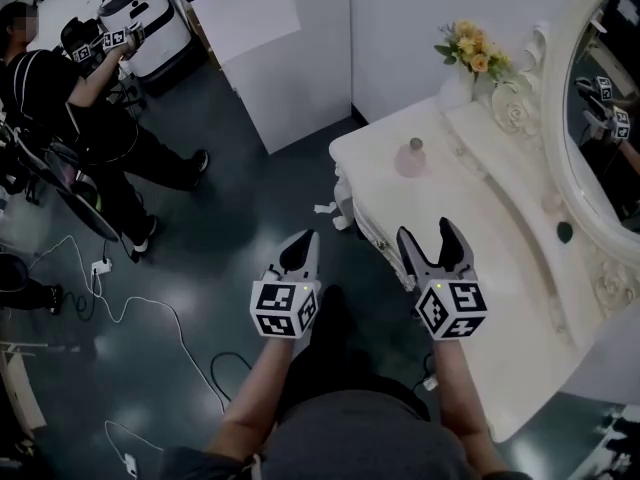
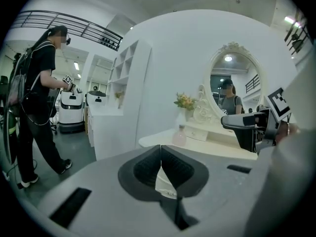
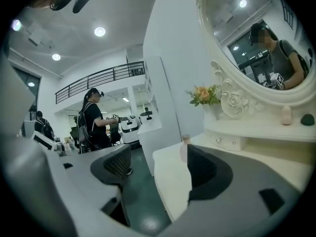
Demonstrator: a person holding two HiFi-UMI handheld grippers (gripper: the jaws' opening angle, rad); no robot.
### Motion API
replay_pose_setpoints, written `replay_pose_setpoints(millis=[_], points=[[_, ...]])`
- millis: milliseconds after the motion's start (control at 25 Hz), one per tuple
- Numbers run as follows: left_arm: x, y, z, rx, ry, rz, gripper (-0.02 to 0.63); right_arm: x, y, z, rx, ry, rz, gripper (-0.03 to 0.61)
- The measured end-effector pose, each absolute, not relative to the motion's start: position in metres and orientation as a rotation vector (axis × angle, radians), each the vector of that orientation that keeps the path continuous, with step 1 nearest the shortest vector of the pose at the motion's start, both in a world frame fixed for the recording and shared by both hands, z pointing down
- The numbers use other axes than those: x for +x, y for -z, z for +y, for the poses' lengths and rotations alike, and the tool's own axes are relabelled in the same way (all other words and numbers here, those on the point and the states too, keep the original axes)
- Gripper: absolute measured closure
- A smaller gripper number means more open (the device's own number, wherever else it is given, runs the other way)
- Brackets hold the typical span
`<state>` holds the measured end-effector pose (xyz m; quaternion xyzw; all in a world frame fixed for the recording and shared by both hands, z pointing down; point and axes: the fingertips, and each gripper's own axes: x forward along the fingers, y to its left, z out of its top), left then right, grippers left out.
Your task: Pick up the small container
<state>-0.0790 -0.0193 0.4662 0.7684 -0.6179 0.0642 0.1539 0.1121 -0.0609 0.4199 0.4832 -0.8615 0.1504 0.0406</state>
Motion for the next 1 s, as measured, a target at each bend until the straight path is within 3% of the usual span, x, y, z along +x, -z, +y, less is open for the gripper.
replay_pose_setpoints(millis=[1000], points=[[-0.113, -0.493, -0.126, 2.27, -0.222, -1.549, 0.607, 0.09, -0.447, -0.161, 1.679, -0.503, -2.417, 0.215]])
